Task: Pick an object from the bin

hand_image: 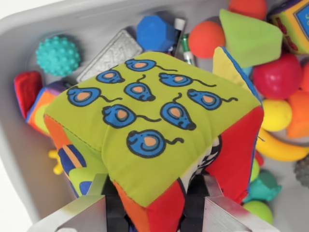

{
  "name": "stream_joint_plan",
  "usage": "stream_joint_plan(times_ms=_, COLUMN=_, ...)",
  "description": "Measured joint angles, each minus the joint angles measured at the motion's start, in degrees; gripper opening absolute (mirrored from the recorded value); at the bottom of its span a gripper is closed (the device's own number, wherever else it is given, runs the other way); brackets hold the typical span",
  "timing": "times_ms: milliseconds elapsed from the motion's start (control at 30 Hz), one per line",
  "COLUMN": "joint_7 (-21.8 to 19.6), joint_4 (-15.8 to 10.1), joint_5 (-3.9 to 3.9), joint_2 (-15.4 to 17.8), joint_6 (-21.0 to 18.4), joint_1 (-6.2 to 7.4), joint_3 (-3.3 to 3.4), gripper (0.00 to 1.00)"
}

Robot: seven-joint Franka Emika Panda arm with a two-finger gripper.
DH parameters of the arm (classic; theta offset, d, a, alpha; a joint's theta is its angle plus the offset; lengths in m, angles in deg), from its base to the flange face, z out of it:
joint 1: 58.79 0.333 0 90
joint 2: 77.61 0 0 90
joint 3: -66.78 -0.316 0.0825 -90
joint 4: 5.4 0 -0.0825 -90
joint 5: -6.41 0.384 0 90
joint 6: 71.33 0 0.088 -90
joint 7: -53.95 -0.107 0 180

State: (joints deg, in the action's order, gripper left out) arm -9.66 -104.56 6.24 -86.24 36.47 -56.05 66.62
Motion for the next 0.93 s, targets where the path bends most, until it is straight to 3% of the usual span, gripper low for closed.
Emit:
stream_joint_plan(times_ms=467, joint_7=0.0, joint_4=2.9, joint_5=0.01, joint_2=0.2, joint_6=-3.2, joint_1=0.00, joint_3=0.00, gripper=0.00)
stream_joint_plan(times_ms=933, joint_7=0.0, joint_4=3.1, joint_5=0.01, joint_2=0.1, joint_6=-3.4, joint_1=0.00, joint_3=0.00, gripper=0.00)
